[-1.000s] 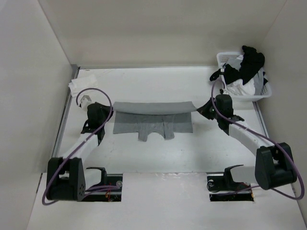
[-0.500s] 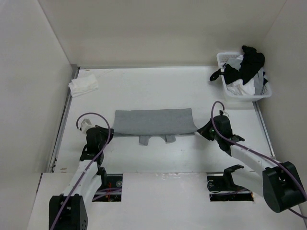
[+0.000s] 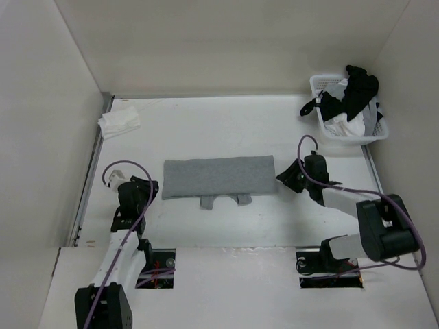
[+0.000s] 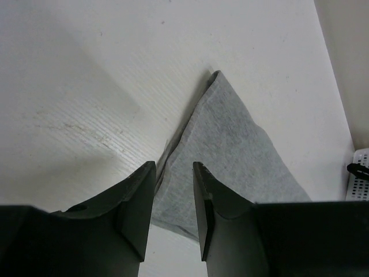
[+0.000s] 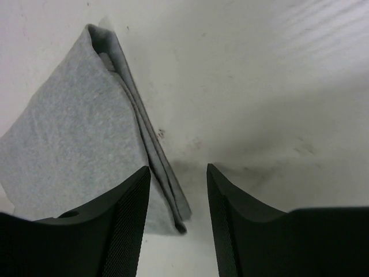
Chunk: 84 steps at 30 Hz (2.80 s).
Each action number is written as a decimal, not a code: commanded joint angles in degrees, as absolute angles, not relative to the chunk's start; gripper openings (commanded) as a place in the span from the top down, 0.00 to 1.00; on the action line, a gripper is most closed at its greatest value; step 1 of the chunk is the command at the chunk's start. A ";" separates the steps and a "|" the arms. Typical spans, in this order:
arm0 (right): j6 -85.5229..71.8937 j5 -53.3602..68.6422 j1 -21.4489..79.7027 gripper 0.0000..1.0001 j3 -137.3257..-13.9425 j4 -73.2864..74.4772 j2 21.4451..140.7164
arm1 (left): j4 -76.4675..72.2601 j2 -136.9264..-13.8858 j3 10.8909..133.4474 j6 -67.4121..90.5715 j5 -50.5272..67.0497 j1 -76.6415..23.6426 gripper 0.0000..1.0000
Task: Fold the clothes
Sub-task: Fold the tank top
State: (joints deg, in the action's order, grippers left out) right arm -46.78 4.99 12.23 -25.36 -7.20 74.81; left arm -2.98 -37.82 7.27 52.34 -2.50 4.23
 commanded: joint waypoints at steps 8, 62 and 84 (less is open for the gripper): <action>-54.49 15.21 12.52 0.79 -29.70 -25.13 90.26 | -15.47 -47.81 12.65 51.68 -1.84 -1.00 0.71; -42.11 -29.09 61.66 0.83 -72.20 18.57 86.70 | -14.33 -38.66 9.66 53.27 6.24 -8.39 0.66; -42.46 -19.69 22.11 0.49 -22.42 -27.05 60.81 | -1.23 -54.22 22.06 41.40 -8.70 -11.64 0.56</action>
State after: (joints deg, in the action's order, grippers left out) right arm -43.46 -20.84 23.20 -23.97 -14.24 59.46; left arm -0.99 -53.36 19.42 42.78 -7.16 -12.01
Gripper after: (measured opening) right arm 0.509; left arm 0.440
